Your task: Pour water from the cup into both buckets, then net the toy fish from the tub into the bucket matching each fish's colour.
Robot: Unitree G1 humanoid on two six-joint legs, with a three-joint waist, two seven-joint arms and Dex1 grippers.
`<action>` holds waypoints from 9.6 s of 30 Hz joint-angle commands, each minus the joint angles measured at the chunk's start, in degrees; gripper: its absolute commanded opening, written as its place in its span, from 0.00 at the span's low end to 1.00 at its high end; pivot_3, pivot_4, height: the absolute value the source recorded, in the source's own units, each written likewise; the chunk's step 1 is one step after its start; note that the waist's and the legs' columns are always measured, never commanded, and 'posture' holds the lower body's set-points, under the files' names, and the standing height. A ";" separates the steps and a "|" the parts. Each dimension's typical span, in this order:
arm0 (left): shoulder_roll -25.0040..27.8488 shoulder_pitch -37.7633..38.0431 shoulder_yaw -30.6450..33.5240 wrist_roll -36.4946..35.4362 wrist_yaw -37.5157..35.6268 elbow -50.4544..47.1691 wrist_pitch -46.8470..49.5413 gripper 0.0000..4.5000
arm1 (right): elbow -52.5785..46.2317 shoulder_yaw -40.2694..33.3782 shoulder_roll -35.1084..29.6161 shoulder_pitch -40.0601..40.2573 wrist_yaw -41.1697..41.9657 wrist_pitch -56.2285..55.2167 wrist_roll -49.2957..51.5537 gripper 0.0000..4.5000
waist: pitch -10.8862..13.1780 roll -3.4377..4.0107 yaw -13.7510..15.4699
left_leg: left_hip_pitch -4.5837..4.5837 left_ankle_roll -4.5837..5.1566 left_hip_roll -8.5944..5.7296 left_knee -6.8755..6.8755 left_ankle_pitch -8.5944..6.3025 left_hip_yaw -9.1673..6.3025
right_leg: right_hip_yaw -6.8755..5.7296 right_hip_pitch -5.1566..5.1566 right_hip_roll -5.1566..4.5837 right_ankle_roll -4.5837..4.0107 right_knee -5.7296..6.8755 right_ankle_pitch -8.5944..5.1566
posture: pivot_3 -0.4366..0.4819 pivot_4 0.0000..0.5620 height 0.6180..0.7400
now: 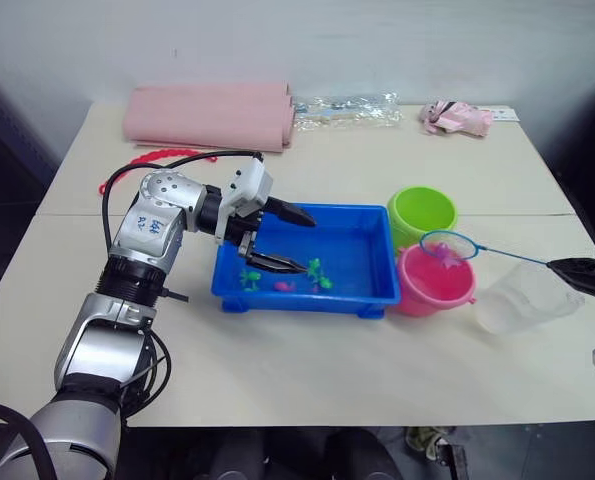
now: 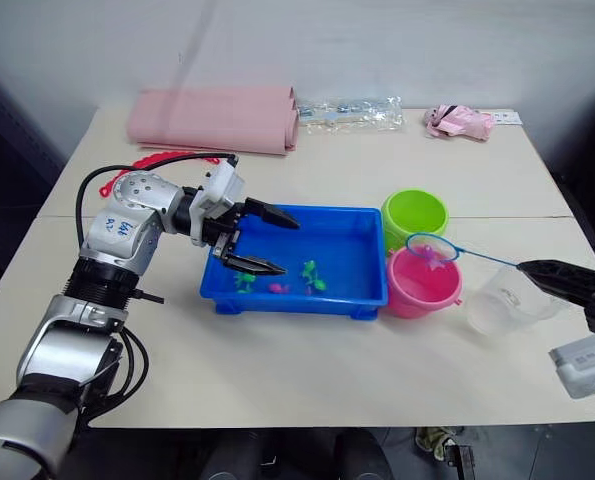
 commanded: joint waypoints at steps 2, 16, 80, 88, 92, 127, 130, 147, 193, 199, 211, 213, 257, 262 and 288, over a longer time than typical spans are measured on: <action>0.58 0.30 1.27 -0.19 0.00 -2.66 0.04 0.98 | 6.09 -1.02 -4.75 -4.30 -4.08 2.58 -2.41 0.00 | 0.00 0.00 -0.09 | 0.02 0.01 -0.01 0.01 0.01 0.03 | 0.02 0.00 -0.02 0.00 0.02 0.00 | 0.48 0.27 1.00; 2.23 1.69 1.36 0.53 0.12 -3.38 0.06 0.98 | -0.67 6.35 -6.11 5.81 1.41 20.50 25.32 0.00 | 0.00 0.00 -0.16 | 0.03 0.02 0.02 -0.02 0.04 0.03 | -0.01 0.04 0.01 0.00 0.01 0.00 | 0.48 0.27 1.00; 22.80 26.58 11.87 -3.81 10.45 -30.30 14.58 0.98 | -3.83 61.38 19.04 -37.14 11.26 74.80 26.15 0.00 | -0.01 0.01 -0.27 | 0.00 0.00 0.04 -0.02 0.04 -0.13 | -0.08 -0.09 -0.09 -0.01 0.13 0.00 | 0.48 0.27 1.00; 21.30 25.73 12.57 -5.75 12.32 -30.14 17.38 0.98 | -9.52 53.53 18.84 -35.50 10.53 92.73 37.58 0.00 | -0.01 0.01 -0.09 | -0.01 0.00 0.04 -0.02 0.04 -0.14 | -0.08 -0.08 -0.09 -0.01 0.12 0.00 | 0.48 0.27 1.00; 19.36 24.04 11.80 -7.54 12.53 -30.56 18.86 0.98 | -13.96 46.69 16.61 -32.90 9.60 99.65 43.16 0.00 | -0.01 0.01 0.02 | -0.02 0.01 0.03 -0.03 0.04 -0.14 | -0.08 -0.07 -0.09 -0.01 0.09 0.00 | 0.48 0.27 1.00; -5.17 -2.94 4.36 -6.35 1.68 -0.31 6.49 0.98 | -18.07 -2.89 8.26 10.00 6.13 33.52 8.98 0.00 | -0.02 0.00 1.17 | -0.01 0.04 -0.08 -0.02 0.03 0.02 | 0.10 0.00 0.01 0.04 -0.02 0.02 | 0.48 0.27 1.00; -5.25 -3.59 4.26 -6.43 1.05 -0.05 6.64 0.98 | -14.44 -3.84 6.91 10.21 3.52 21.31 3.38 0.00 | -0.02 0.00 1.14 | -0.02 0.04 -0.08 -0.03 0.03 0.02 | 0.09 0.00 0.01 0.04 -0.03 0.02 | 0.48 0.27 1.00; -2.65 -2.18 3.18 -2.50 -0.23 0.75 2.51 0.98 | -13.28 -0.76 4.07 9.88 1.51 31.69 17.06 0.00 | -0.02 0.00 0.07 | 0.02 0.02 -0.05 -0.04 0.05 0.00 | 0.08 0.03 0.01 0.04 -0.01 0.02 | 0.48 0.27 1.00; 19.93 40.97 34.10 -13.95 29.05 -39.87 24.53 0.98 | 11.68 64.94 34.34 -57.40 1.35 105.03 40.16 0.00 | -0.03 -0.01 -1.37 | 0.00 -0.03 0.00 -0.14 0.07 -0.28 | -0.12 -0.18 -0.11 0.02 0.25 0.02 | 0.48 0.27 1.00; 17.37 35.40 31.23 -16.18 29.14 -36.76 25.64 0.98 | -2.16 60.25 27.37 -50.20 4.69 108.03 43.35 0.00 | -0.03 -0.02 -0.76 | -0.02 -0.02 -0.02 -0.14 0.06 -0.28 | -0.12 -0.16 -0.12 0.03 0.24 0.03 | 0.48 0.27 1.00; 9.62 17.30 13.77 -14.71 19.63 -26.67 21.38 0.98 | -25.36 29.14 15.55 -29.69 0.37 117.41 52.31 0.00 | -0.03 -0.02 0.55 | -0.04 -0.01 -0.02 -0.15 0.06 -0.16 | -0.06 -0.09 -0.09 0.02 -0.01 0.02 | 0.48 0.27 1.00; 7.60 14.50 11.20 -14.11 17.42 -24.33 20.01 0.98 | -28.84 23.27 14.65 -26.01 -0.32 120.06 54.88 0.00 | -0.04 -0.02 1.49 | -0.13 -0.01 -0.05 -0.09 0.06 -0.25 | -0.05 -0.02 -0.05 0.03 -0.02 0.03 | 0.48 0.27 1.00; 0.65 4.27 4.87 -6.61 5.71 -9.11 7.83 0.98 | -12.75 -8.23 8.74 18.67 -7.16 11.13 -1.30 0.00 | -0.07 0.03 0.84 | 0.06 -0.05 -0.02 -0.13 0.11 -0.04 | 0.25 0.05 0.12 0.05 -0.11 0.03 | 0.48 0.27 1.00; 0.37 4.30 4.75 -6.47 5.75 -8.94 7.69 0.98 | -9.19 -9.16 6.29 15.03 -8.20 13.88 -2.51 0.00 | -0.07 0.03 0.49 | 0.04 -0.04 -0.04 -0.13 0.11 -0.03 | 0.26 0.05 0.10 0.05 -0.09 0.03 | 0.48 0.27 1.00; 7.14 13.70 4.98 -1.17 8.60 -16.27 6.50 0.98 | -8.26 47.78 -3.36 -27.74 1.90 65.20 27.69 0.00 | -0.10 0.11 0.19 | -0.02 -0.03 0.05 -0.02 0.12 -0.14 | 0.22 -0.04 0.07 0.04 0.00 0.03 | 0.48 0.27 1.00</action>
